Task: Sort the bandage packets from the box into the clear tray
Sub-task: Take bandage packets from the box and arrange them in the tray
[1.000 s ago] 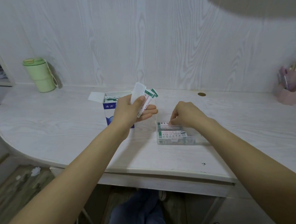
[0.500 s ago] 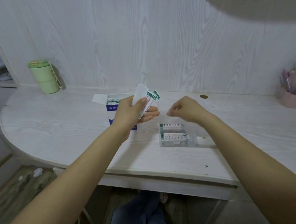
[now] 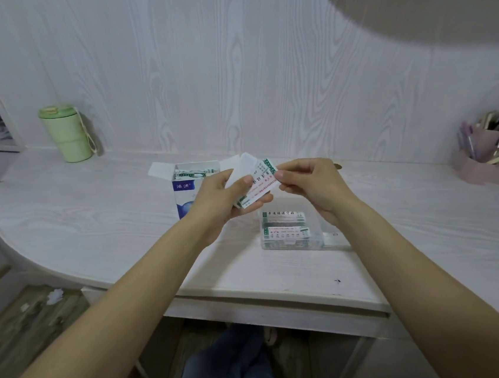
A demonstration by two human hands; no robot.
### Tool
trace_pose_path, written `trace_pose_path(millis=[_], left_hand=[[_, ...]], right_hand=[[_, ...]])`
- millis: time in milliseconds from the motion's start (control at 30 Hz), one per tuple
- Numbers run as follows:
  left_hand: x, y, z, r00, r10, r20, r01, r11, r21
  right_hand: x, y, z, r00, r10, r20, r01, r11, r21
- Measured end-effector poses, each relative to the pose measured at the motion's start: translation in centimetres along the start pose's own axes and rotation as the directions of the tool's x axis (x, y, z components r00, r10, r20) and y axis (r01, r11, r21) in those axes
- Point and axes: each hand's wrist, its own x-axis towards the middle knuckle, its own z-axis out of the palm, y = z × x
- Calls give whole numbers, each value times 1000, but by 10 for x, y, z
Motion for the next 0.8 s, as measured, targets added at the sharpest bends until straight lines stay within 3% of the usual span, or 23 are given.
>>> trace_pose_path(millis=[333,567,800], left_hand=[[1,1,-2,998,-45,-32,47,996,79],[2,2,-4,988,-8,-154,33,986,162],[1,1,-7,991,5,-135,12,992,124]], right_hand=[[-6,3,7,999,38,24,-37,999,-34],[-9,3,13,998,64,-7,-62,992,108],[-8,0,19,995,61,-74,-52,992,118]])
